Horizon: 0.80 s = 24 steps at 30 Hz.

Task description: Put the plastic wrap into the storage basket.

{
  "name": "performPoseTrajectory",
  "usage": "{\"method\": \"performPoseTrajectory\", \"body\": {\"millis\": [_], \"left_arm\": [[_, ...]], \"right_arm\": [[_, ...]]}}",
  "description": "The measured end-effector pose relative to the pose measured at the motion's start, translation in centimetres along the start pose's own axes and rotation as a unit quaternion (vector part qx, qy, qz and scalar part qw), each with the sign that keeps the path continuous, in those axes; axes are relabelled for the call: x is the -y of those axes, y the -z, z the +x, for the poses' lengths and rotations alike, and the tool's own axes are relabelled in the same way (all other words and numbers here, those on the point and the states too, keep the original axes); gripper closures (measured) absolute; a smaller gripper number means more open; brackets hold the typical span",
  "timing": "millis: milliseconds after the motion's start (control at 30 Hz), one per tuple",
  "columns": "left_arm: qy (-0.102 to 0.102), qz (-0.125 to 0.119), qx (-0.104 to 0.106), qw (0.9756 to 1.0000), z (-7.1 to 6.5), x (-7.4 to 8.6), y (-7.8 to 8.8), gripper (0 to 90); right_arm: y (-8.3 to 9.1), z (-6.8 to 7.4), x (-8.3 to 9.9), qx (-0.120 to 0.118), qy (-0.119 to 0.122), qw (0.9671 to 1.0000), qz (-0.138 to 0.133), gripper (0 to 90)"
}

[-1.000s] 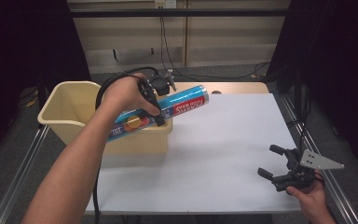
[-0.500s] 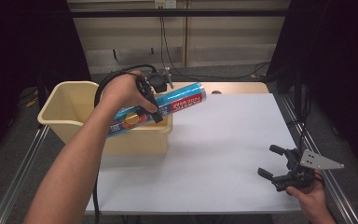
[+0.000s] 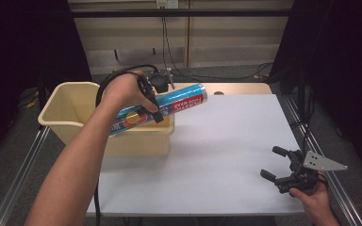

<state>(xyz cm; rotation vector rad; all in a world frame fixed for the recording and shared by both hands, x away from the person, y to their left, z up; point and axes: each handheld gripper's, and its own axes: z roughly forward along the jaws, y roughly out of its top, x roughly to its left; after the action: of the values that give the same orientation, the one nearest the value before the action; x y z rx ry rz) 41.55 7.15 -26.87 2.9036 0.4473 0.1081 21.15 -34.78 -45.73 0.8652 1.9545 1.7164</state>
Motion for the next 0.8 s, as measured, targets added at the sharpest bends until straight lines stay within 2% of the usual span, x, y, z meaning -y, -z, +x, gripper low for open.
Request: {"method": "performPoseTrajectory", "body": {"millis": [500,800], "left_arm": [[-0.022,-0.003,-0.01,0.9997,0.5,-0.2,-0.2,32.1],[-0.037,0.005,-0.015,0.9992,1.1,-0.2,-0.6,32.1]], "right_arm": [[-0.2,0.1,0.1,-0.006,0.002,1.0,0.003,0.0],[0.0,-0.1,0.1,-0.004,0.0,1.0,0.003,0.0]]}}
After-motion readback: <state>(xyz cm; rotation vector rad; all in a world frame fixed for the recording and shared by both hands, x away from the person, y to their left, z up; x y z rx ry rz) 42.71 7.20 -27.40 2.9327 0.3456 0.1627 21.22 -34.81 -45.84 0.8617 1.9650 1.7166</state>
